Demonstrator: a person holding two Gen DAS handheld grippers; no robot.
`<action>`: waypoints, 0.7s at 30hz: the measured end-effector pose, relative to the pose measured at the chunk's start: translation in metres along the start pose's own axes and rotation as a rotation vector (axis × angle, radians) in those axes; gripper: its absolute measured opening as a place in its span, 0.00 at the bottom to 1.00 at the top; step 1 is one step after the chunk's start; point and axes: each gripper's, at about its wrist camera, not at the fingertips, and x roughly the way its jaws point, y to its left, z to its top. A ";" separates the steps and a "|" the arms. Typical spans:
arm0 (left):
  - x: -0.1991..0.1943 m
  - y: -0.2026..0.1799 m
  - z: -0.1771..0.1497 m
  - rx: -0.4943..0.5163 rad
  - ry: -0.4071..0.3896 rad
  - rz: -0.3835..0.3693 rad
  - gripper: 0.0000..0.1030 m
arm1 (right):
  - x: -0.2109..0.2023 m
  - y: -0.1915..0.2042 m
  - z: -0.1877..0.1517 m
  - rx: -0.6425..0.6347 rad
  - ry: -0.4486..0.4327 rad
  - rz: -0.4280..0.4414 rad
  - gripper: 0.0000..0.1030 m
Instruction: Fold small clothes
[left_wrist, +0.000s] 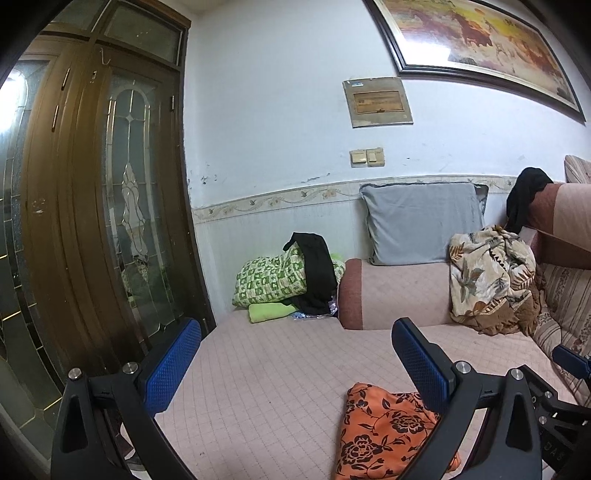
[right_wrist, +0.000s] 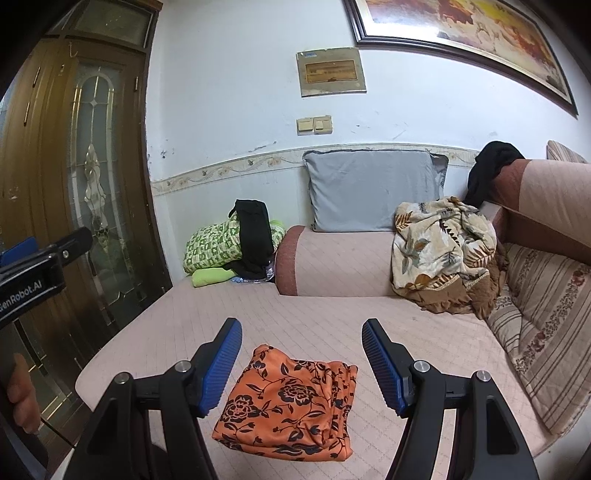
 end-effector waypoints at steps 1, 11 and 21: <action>-0.002 -0.002 0.000 0.007 -0.004 -0.001 1.00 | -0.001 -0.001 0.000 0.006 -0.002 -0.001 0.69; -0.003 -0.007 0.002 0.012 -0.002 -0.014 1.00 | -0.007 -0.003 -0.001 0.016 -0.003 -0.014 0.69; -0.005 -0.005 0.001 0.009 -0.004 -0.026 1.00 | -0.013 0.002 0.002 -0.001 -0.003 -0.020 0.69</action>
